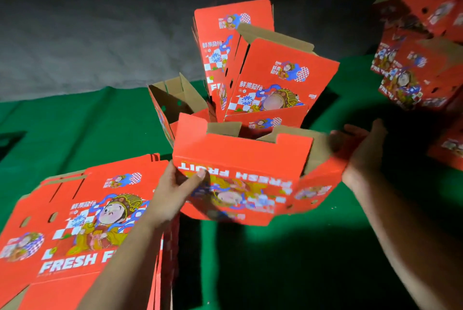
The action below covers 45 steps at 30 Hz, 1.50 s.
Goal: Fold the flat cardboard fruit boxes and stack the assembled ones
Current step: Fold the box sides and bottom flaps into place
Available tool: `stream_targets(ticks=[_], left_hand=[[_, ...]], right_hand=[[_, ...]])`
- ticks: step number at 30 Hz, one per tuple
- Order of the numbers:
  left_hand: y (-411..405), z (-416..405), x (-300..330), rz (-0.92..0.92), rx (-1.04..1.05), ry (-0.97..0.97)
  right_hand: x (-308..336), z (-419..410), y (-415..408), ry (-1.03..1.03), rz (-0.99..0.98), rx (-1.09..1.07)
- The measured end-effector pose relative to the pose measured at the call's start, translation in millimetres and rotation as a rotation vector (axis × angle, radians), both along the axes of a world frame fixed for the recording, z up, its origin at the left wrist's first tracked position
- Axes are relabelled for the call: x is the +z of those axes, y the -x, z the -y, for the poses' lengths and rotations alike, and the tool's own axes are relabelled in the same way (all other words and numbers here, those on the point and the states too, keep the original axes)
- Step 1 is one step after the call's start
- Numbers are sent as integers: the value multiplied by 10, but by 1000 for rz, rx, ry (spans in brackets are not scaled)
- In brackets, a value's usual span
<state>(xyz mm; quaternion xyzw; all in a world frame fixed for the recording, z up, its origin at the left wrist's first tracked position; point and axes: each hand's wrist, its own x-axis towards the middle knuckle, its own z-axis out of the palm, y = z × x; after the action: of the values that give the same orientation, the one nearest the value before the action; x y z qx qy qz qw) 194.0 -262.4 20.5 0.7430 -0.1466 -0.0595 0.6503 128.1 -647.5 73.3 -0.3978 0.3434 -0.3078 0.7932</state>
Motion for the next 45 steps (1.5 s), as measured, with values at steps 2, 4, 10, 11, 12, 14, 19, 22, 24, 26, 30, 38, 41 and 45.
stream_targets(ticks=[2,4,10,11,12,14,19,22,24,26,30,38,41,45], left_hand=[[97,88,-39,-6,-164,-66],[233,247,-100,10,-240,-41],[521,235,-205,210,111,-1],[541,188,-210,302,201,-106],[561,153,-213,390,273,-184],[598,147,-188,470,355,-229],[655,197,-214,399,475,-280],[711,200,-267,392,453,-336],[683,174,-213,405,369,-325],[605,96,-119,413,275,-321],[416,-90,-17,354,136,-506],[486,-17,29,165,149,-550],[533,-35,-6,153,159,-453],[442,-18,-65,206,241,-326]], right_hand=[[103,-99,-111,59,-15,31],[162,-252,-261,155,-94,123],[372,-572,-409,143,-78,205],[363,-553,-428,166,-72,141],[328,-539,-444,243,-100,73],[236,-560,-427,536,-268,60],[100,-527,-5,640,-415,673],[100,-436,280,524,-461,1079],[81,-453,295,621,-488,1144],[72,-469,166,724,-466,981],[-57,-416,-35,956,-431,814],[-289,-420,74,1509,-354,816],[-310,-303,33,1347,-322,892],[-253,-144,85,1107,-464,1068]])
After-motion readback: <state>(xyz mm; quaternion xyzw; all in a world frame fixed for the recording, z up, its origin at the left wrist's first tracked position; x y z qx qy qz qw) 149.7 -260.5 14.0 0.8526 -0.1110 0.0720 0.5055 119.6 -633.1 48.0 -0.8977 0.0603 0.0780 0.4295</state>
